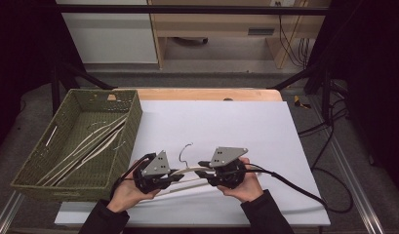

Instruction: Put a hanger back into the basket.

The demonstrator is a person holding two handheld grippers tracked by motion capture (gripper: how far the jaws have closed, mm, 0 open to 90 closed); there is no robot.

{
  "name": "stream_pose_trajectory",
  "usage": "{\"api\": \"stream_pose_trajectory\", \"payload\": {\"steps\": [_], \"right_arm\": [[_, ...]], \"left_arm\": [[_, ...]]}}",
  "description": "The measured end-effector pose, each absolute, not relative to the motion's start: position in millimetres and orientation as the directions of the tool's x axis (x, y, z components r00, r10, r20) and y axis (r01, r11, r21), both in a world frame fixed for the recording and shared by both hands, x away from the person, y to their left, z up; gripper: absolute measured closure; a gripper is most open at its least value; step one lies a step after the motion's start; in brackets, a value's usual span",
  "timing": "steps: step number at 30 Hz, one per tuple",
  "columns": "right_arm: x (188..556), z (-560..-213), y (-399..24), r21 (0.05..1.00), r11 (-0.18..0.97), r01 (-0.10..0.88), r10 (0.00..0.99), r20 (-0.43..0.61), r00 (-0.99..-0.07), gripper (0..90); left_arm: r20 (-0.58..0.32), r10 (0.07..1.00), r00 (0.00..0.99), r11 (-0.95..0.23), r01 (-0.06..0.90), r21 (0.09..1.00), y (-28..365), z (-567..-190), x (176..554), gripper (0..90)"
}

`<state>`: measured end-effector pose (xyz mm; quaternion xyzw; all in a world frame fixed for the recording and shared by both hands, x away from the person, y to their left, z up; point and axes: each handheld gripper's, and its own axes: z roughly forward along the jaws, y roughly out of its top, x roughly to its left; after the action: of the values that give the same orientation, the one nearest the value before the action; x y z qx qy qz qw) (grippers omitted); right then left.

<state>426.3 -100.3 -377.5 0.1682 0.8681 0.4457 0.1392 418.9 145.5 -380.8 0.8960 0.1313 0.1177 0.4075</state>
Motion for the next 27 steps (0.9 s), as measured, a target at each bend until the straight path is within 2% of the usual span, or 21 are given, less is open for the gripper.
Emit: {"api": "stream_pose_trajectory", "payload": {"steps": [8,11,16,20,27], "right_arm": [[421.5,-361.2,-122.0,0.886,0.443,0.138,0.494,-0.113,-0.862,48.6],[419.6,-355.4,-139.1,0.913,0.381,0.145,0.529,-0.087,-0.844,44.3],[415.9,-353.6,-161.3,0.943,0.289,0.165,0.572,-0.032,-0.819,31.4],[415.5,-360.4,-174.5,0.945,0.262,0.195,0.621,-0.01,-0.784,21.0],[419.7,-381.5,-196.9,0.939,0.224,0.259,0.695,0.033,-0.718,16.1]], "left_arm": [[0.125,0.407,0.905,-0.586,0.154,0.796,147.7,-361.2,407.9,85.9],[0.157,0.447,0.881,-0.585,0.155,0.796,150.2,-347.4,403.3,85.9],[0.212,0.496,0.842,-0.579,0.139,0.804,157.7,-318.4,399.1,85.9],[0.232,0.511,0.828,-0.559,0.115,0.821,171.0,-291.9,395.9,85.8],[0.285,0.559,0.779,-0.537,0.078,0.84,212.2,-239.2,402.1,85.8]]}}
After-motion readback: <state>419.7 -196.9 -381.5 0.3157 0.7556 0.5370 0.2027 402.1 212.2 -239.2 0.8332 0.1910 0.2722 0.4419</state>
